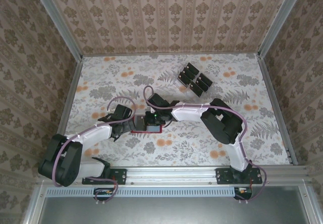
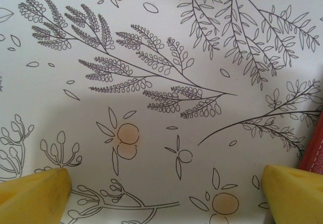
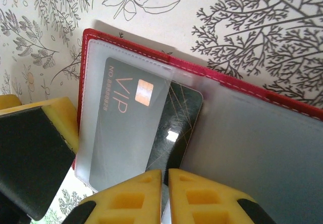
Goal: Put the credit cards into the card holder
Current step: Insert the credit card into the card slot, then move the card holder to the center of the table.
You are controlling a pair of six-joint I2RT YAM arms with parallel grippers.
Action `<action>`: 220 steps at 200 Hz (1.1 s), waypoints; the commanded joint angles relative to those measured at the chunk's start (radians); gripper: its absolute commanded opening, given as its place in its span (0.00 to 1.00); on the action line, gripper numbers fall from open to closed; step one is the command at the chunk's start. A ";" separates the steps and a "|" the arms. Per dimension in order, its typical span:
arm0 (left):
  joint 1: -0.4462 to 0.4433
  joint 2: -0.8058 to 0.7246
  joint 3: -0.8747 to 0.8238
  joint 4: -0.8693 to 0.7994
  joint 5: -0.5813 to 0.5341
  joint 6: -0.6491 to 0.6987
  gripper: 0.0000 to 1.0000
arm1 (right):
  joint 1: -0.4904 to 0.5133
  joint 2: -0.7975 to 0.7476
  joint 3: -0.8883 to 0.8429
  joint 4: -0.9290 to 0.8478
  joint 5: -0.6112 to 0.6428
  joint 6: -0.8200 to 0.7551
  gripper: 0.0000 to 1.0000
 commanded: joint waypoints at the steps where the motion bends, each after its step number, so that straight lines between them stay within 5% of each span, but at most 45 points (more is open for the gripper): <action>1: 0.005 0.023 -0.023 0.037 0.042 -0.027 1.00 | 0.011 0.033 0.042 -0.037 -0.024 -0.011 0.14; 124: -0.003 0.006 -0.014 0.027 0.062 -0.036 1.00 | 0.022 0.031 0.095 -0.010 -0.053 -0.001 0.14; 162: 0.001 -0.064 0.012 -0.028 0.046 -0.026 1.00 | 0.013 -0.120 -0.032 0.061 -0.018 0.010 0.29; 220: 0.054 -0.186 0.052 -0.108 0.019 0.018 1.00 | 0.004 -0.105 -0.080 0.061 -0.013 0.015 0.21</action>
